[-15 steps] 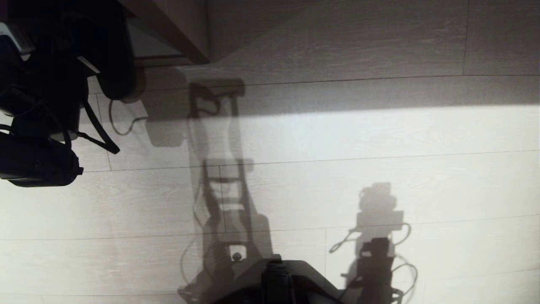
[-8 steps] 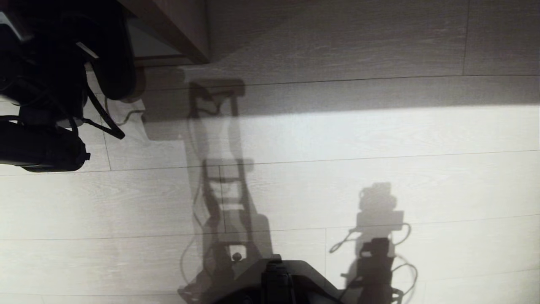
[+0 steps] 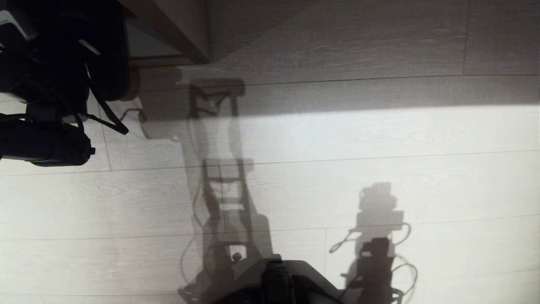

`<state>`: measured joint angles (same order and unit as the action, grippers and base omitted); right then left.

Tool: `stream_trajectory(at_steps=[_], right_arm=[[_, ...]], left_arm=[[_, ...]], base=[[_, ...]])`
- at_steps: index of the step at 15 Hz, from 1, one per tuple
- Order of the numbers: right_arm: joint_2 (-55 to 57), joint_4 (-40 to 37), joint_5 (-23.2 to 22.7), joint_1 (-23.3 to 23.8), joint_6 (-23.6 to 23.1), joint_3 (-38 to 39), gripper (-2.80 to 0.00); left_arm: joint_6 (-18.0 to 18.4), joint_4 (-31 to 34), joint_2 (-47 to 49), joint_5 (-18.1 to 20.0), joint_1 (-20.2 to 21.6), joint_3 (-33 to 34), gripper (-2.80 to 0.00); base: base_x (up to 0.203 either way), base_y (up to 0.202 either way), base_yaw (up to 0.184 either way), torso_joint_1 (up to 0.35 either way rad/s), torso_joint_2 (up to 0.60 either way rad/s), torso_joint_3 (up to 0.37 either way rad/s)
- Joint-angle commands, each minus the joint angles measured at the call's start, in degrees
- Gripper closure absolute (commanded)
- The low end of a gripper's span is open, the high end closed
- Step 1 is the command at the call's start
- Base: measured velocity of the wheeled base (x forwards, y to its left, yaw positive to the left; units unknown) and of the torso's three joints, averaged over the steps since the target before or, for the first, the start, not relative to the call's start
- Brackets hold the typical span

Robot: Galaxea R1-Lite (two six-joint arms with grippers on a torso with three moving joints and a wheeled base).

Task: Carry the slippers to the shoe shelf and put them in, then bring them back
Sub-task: Pick up the slippers in the shoe cabinet

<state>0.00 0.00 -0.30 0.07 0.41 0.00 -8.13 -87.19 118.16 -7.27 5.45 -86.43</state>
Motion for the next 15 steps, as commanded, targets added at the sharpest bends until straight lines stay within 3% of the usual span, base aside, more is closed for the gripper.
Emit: stream_trajectory(at_steps=[1, 13, 14, 15], right_arm=[[-0.09, 0.0, -0.05, 0.01, 0.02, 0.0, 0.0], [-0.09, 0.0, -0.05, 0.01, 0.02, 0.0, 0.0], [-0.09, 0.0, -0.05, 0.01, 0.02, 0.0, 0.0], [-0.09, 0.0, -0.05, 0.01, 0.02, 0.0, 0.0]], left_arm=[[-0.04, -0.48, 0.23, -0.03, 0.0, -0.23, -2.8], [-0.2, -0.48, -1.37, 0.21, 0.16, 1.11, -2.8], [-0.05, -0.48, -1.44, 0.31, 0.09, 1.38, 0.0], [-0.16, -0.48, -1.44, 0.27, 0.12, 1.5, 0.0]], base=[[0.0, 0.0, 0.0, 0.0, 0.0, 0.0], [0.0, 0.0, 0.0, 0.0, 0.0, 0.0], [0.0, 0.0, 0.0, 0.0, 0.0, 0.0], [0.0, 0.0, 0.0, 0.0, 0.0, 0.0]])
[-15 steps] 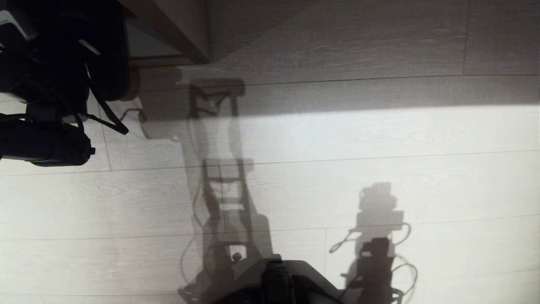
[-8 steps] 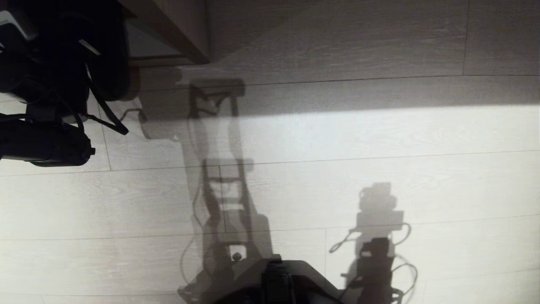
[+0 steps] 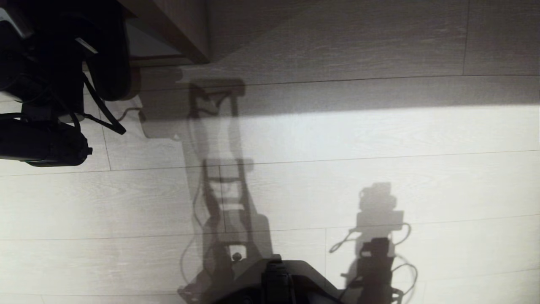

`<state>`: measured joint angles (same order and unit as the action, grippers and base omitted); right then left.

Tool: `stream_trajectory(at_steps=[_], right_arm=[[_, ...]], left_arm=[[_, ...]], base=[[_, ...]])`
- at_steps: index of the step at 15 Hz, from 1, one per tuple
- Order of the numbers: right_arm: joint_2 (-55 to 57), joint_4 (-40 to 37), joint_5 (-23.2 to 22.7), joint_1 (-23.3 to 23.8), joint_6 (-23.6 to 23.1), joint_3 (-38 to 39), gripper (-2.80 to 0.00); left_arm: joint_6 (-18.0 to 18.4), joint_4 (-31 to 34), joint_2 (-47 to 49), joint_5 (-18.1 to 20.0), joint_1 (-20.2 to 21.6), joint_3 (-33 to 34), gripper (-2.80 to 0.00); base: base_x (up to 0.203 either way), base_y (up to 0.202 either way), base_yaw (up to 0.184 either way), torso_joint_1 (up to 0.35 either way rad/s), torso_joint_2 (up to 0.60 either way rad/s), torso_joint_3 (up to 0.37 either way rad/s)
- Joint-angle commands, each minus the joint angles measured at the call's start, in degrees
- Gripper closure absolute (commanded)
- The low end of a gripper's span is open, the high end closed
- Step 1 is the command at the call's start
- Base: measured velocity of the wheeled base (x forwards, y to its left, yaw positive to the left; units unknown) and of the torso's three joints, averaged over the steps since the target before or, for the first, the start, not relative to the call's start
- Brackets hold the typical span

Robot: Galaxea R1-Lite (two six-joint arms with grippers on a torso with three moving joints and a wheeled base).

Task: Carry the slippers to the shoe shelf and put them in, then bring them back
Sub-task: Pick up the slippers in the shoe cabinet

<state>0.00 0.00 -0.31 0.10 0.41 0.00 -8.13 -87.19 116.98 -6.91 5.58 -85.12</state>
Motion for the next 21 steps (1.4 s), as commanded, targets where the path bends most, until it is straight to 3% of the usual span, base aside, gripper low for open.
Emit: stream_trajectory(at_steps=[1, 16, 21], right_arm=[[-0.09, 0.0, -0.04, -0.01, 0.02, 0.0, 0.0], [-0.09, 0.0, -0.04, -0.01, -0.06, 0.0, 0.0], [-0.09, 0.0, -0.04, -0.01, 0.02, 0.0, 0.0]], left_arm=[[-0.63, -0.48, -0.27, -0.12, -0.05, 0.46, 0.0], [-1.88, -0.48, -3.61, -0.03, 1.09, 1.71, 0.0], [-3.13, -0.48, -8.29, 0.83, 2.65, 6.37, 0.0]], base=[[0.0, 0.0, 0.0, 0.0, 0.0, 0.0], [0.0, 0.0, 0.0, 0.0, 0.0, 0.0], [0.0, 0.0, 0.0, 0.0, 0.0, 0.0]])
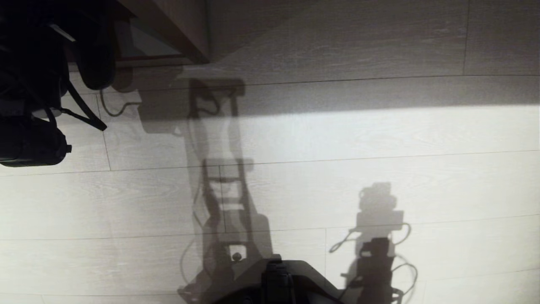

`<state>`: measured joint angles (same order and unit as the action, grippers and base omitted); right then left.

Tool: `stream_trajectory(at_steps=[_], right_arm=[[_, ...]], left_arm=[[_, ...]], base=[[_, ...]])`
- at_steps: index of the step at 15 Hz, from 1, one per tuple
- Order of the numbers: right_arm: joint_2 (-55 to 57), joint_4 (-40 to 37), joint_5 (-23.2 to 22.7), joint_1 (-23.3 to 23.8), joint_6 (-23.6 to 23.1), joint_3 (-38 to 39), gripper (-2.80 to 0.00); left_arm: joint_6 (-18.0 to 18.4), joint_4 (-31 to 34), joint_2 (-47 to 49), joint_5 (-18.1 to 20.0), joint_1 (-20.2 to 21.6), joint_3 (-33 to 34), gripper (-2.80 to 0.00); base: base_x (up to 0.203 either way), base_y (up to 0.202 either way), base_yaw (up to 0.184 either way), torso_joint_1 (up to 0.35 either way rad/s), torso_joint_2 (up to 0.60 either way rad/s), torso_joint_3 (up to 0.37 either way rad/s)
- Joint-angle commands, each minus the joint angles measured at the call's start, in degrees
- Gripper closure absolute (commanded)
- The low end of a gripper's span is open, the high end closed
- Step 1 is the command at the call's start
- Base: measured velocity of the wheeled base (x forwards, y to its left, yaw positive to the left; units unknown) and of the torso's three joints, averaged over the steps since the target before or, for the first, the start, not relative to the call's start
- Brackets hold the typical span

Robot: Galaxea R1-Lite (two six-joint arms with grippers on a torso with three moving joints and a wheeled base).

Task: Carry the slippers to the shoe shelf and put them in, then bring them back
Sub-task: Pick up the slippers in the shoe cabinet

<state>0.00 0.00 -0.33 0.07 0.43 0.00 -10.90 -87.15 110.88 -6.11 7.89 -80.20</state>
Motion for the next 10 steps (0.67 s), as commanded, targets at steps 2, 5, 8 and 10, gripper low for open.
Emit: stream_trajectory(at_steps=[2, 5, 8, 10], right_arm=[[-0.09, 0.0, -0.02, -0.07, 0.01, 0.0, 0.0], [-0.09, 0.0, -0.02, 0.01, -0.05, 0.0, 0.0], [-0.09, 0.0, -0.02, -0.01, -0.01, 0.0, 0.0], [-0.09, 0.0, -0.02, 0.01, 0.01, 0.0, 0.0]], left_arm=[[-0.84, -0.51, -4.77, 0.5, 0.84, 3.41, 0.0], [-1.02, -0.51, -8.66, 2.93, 0.97, 8.59, 0.0], [-1.05, 0.5, -14.69, 5.16, 1.17, 17.19, 0.0], [-0.97, 3.07, -19.1, 6.63, 1.17, 23.61, 0.0]], base=[[0.0, 0.0, 0.0, 0.0, 0.0, 0.0], [0.0, 0.0, 0.0, 0.0, 0.0, 0.0], [0.0, 0.0, 0.0, 0.0, 0.0, 0.0], [0.0, 0.0, 0.0, 0.0, 0.0, 0.0]])
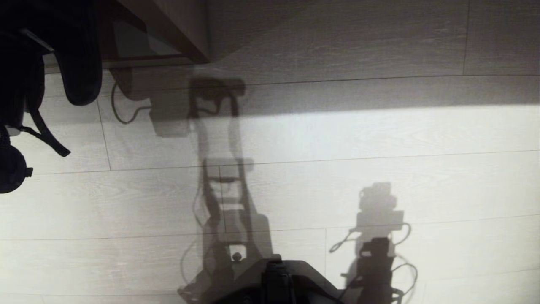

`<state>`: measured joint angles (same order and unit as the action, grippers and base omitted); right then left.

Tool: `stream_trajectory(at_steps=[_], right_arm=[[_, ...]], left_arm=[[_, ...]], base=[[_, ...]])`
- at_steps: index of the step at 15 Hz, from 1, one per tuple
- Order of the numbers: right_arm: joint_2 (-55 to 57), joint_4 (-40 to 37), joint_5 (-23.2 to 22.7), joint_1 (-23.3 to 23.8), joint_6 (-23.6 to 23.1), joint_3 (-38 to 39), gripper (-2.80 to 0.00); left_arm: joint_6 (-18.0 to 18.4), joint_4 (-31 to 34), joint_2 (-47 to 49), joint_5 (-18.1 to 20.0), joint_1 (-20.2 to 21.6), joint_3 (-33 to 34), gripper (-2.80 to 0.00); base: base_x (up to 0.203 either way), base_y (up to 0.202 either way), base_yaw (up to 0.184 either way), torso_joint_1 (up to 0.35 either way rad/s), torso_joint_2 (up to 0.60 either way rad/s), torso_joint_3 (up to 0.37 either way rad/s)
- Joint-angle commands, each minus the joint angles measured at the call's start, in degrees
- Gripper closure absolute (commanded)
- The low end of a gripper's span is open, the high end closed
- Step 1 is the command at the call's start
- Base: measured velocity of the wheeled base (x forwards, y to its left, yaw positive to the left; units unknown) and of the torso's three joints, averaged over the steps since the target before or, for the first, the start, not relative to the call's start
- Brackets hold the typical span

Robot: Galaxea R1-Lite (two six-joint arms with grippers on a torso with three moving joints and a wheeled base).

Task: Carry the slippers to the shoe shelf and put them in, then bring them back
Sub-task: Pick up the slippers in the shoe cabinet

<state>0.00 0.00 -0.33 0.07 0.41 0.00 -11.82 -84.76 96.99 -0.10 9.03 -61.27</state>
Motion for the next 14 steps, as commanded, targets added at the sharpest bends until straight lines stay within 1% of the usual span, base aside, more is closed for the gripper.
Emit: stream_trajectory(at_steps=[1, 3, 5, 7, 9, 11, 14], right_arm=[[-0.09, 0.0, -0.02, 0.01, 0.02, 0.0, 0.0], [-0.09, 0.0, -0.02, 0.01, -0.05, 0.0, 0.0], [-0.09, 0.0, -0.02, -0.07, 0.02, 0.0, 0.0], [-0.09, 0.0, -0.02, -0.04, 0.02, 0.0, 0.0], [-0.09, 0.0, -0.02, 0.01, 0.02, 0.0, 0.0], [-0.09, 0.0, -0.02, 0.01, 0.02, 0.0, 0.0], [-0.09, 0.0, -0.02, 0.01, -0.06, 0.0, 0.0]], left_arm=[[-0.02, 2.1, -7.48, 1.87, 0.02, 8.37, 0.0], [0.35, 5.39, -12.23, 4.45, 0.05, 14.74, 0.0], [0.51, 10.95, -16.86, 6.26, 0.82, 20.15, 0.0], [0.49, 14.48, -22.5, 8.34, 2.87, 24.63, 0.0], [0.68, 16.29, -29.31, 12.02, 5.64, 30.72, 0.0], [0.9, 16.81, -36.15, 13.28, 6.76, 36.34, 0.0], [2.28, 17.99, -45.53, 13.3, 7.35, 42.8, 0.0]], base=[[0.0, 0.0, 0.0, 0.0, 0.0, 0.0], [0.0, 0.0, 0.0, 0.0, 0.0, 0.0], [0.0, 0.0, 0.0, 0.0, 0.0, 0.0], [0.0, 0.0, 0.0, 0.0, 0.0, 0.0], [0.0, 0.0, 0.0, 0.0, 0.0, 0.0], [0.0, 0.0, 0.0, 0.0, 0.0, 0.0], [0.0, 0.0, 0.0, 0.0, 0.0, 0.0]])
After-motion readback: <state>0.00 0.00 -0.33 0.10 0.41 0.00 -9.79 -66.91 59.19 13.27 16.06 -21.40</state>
